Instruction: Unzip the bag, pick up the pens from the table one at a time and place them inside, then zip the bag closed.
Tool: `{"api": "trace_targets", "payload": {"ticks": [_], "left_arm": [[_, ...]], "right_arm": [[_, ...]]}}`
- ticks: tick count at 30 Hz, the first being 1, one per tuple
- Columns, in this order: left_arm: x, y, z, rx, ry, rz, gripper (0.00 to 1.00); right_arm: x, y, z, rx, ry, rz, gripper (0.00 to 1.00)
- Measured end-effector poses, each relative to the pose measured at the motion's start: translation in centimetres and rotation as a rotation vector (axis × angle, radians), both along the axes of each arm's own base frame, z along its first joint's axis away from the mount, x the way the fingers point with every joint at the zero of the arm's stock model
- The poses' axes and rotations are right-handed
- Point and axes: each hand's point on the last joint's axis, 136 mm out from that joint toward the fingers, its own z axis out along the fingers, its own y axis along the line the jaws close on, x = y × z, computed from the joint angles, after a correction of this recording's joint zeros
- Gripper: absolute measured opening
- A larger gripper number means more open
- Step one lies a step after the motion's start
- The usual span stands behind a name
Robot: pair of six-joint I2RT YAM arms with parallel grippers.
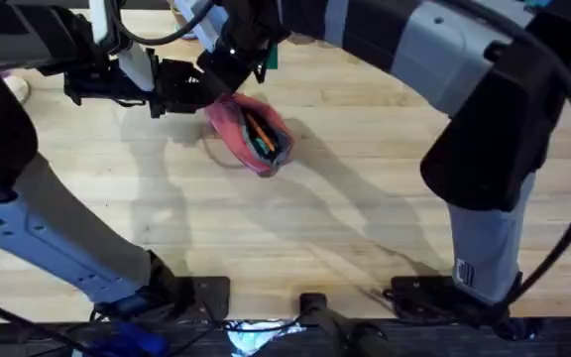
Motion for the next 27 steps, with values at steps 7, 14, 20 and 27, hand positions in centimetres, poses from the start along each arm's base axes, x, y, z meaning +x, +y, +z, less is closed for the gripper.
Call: {"api": "trace_targets", "payload": {"ticks": [7, 14, 20, 27], "left_arm": [[-0.1, -0.3, 0.2, -0.018, 0.001, -0.004, 0.043], [-0.1, -0.3, 0.2, -0.02, 0.003, -0.003, 0.042], [-0.2, -0.3, 0.3, -0.025, 0.007, -0.003, 0.042], [-0.4, -1.0, 0.7, -0.06, 0.012, -0.013, 0.042]], "right_arm": [[-0.4, -0.7, 0.5, -0.027, -0.01, 0.025, 0.033], [-0.8, -1.1, 0.3, -0.056, -0.01, 0.062, 0.033], [-1.3, -1.7, 0.0, -0.087, 0.0, 0.078, 0.034], [-1.7, -3.2, 0.4, -0.147, 0.002, 0.067, 0.034]]}}
